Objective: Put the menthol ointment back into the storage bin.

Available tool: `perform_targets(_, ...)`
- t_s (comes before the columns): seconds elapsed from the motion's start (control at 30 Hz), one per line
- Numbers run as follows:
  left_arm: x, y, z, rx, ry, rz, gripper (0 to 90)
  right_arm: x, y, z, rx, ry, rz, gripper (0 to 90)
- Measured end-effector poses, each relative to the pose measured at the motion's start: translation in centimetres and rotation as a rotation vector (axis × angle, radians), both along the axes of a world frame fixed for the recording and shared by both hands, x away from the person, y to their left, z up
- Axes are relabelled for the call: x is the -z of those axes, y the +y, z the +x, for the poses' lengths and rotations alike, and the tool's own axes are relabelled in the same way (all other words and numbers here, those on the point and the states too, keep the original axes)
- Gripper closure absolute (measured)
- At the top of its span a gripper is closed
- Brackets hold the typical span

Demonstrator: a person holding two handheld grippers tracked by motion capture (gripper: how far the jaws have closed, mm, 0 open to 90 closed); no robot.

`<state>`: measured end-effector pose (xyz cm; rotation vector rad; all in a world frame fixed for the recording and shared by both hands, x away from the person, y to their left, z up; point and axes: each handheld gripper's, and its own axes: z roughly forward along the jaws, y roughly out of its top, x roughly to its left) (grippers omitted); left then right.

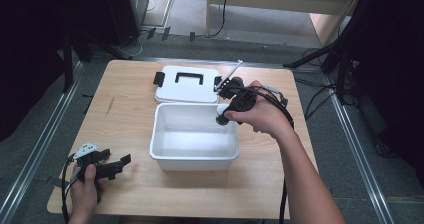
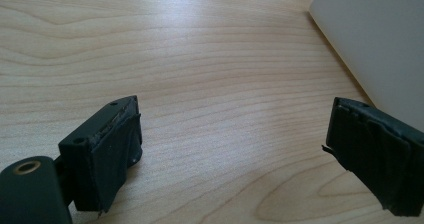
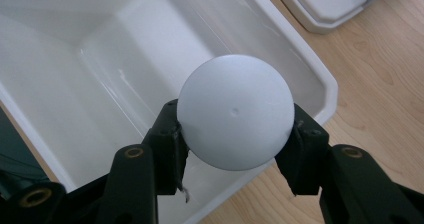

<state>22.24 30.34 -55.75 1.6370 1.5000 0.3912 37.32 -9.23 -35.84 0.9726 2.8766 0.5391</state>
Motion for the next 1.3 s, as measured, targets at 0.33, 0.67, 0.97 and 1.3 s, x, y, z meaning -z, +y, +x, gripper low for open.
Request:
perform_targets(0.33, 0.0, 0.0, 0.0, 0.003, 0.002, 0.004, 8.4, 0.3, 0.9, -0.3, -0.030, 0.005, -0.006, 51.9)
perform_targets(0.67, 0.0, 0.0, 0.0, 0.001, 0.000, 0.008, 8.4, 0.5, 0.5, -0.4, -0.026, 0.013, -0.011, 51.9)
perform_targets(0.97, 0.0, -0.1, -0.1, 0.002, 0.001, 0.008, 8.4, 0.5, 0.2, -0.5, -0.024, 0.010, -0.008, 51.9)
perform_targets(1.3, 0.0, -0.1, -0.1, 0.001, 0.000, 0.009, 8.4, 1.1, 0.4, -0.5, -0.033, 0.025, -0.017, 51.9)
